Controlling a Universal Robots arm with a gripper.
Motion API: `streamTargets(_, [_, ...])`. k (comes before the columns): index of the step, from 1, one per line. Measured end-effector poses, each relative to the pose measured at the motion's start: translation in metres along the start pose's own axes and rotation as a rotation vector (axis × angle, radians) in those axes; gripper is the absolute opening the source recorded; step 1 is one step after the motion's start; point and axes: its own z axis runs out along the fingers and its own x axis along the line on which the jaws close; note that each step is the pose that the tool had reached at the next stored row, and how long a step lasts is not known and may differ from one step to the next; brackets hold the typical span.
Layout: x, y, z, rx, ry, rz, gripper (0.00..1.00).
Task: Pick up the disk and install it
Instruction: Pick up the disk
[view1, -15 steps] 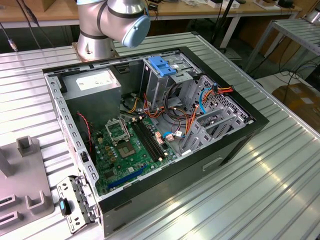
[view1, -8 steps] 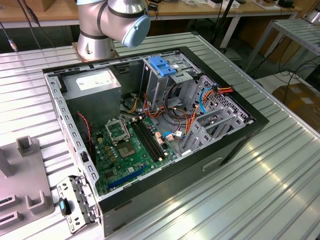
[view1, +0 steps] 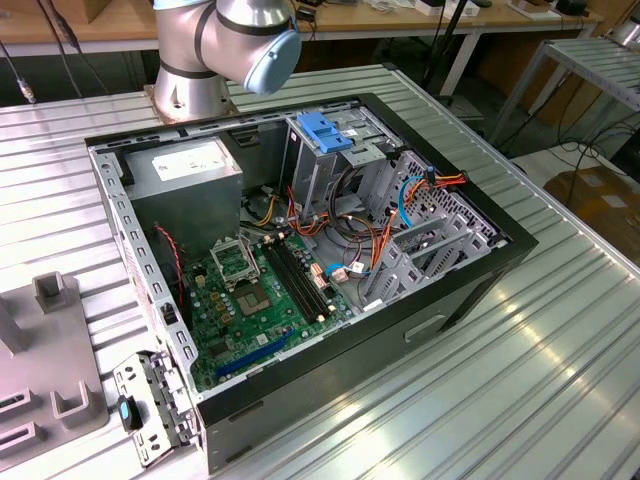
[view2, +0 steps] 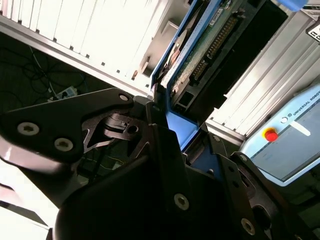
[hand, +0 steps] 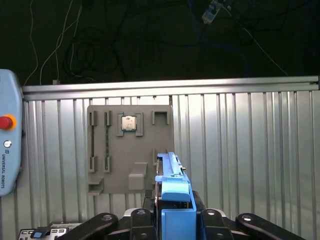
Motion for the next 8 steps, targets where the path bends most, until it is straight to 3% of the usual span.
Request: streamTargets(8, [-0.0004, -0.0088, 0.0001, 0.0, 0.0, 0.0, 0.37])
